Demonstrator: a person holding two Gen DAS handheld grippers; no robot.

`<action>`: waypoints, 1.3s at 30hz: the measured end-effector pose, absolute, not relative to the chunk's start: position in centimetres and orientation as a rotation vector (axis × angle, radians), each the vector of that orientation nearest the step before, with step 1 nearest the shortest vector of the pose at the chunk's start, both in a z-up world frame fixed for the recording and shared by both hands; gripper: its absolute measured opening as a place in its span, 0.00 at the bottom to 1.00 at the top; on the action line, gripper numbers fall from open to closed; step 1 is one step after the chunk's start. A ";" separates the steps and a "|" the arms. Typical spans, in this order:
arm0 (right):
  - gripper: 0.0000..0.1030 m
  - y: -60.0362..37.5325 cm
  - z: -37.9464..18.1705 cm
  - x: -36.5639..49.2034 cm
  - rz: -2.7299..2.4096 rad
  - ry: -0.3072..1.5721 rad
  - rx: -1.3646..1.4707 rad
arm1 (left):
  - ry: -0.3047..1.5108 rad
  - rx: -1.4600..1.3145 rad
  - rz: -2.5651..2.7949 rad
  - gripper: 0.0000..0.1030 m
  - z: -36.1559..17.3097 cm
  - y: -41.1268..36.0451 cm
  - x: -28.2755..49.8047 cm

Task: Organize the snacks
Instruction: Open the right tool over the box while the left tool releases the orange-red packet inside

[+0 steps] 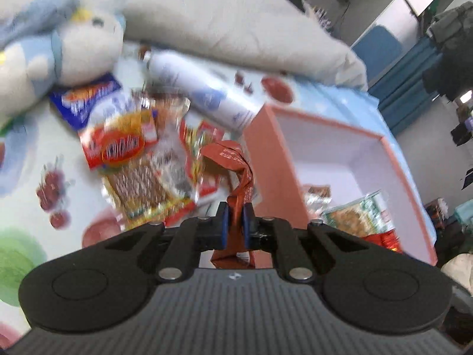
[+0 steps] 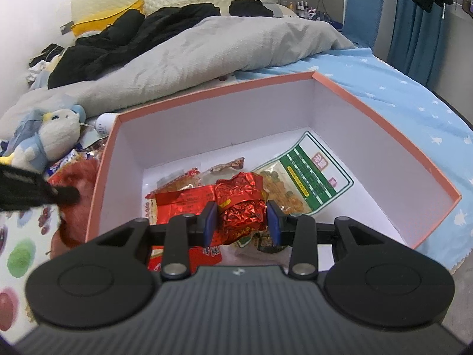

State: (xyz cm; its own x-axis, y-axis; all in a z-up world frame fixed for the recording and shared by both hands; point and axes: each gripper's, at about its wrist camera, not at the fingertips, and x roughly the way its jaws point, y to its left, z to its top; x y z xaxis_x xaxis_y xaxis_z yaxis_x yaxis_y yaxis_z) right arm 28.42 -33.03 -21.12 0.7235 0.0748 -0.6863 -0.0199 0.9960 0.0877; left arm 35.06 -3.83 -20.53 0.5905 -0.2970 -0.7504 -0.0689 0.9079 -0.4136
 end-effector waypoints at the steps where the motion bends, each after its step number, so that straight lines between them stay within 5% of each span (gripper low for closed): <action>1: 0.38 -33.0 -20.9 28.5 0.053 0.756 0.073 | 0.919 -0.424 -0.142 0.11 -19.5 -3.8 35.2; 13: 0.38 -34.3 -17.9 29.5 0.063 0.724 0.059 | 0.806 -0.339 -0.311 0.11 -10.9 -8.5 36.0; 28: 0.44 -37.3 -21.9 28.8 0.016 0.835 0.107 | 0.934 -0.210 -0.398 0.12 -15.3 -16.0 36.3; 30: 0.54 -37.4 -22.1 28.7 0.005 0.837 0.117 | 0.938 -0.196 -0.392 0.16 -15.7 -16.0 36.2; 32: 0.62 -37.4 -22.1 28.7 0.006 0.832 0.115 | 0.945 -0.188 -0.372 0.31 -15.8 -15.8 36.2; 39: 0.62 -37.6 -20.3 27.8 0.029 0.771 0.151 | 0.888 -0.210 -0.372 0.37 -13.8 -14.2 34.9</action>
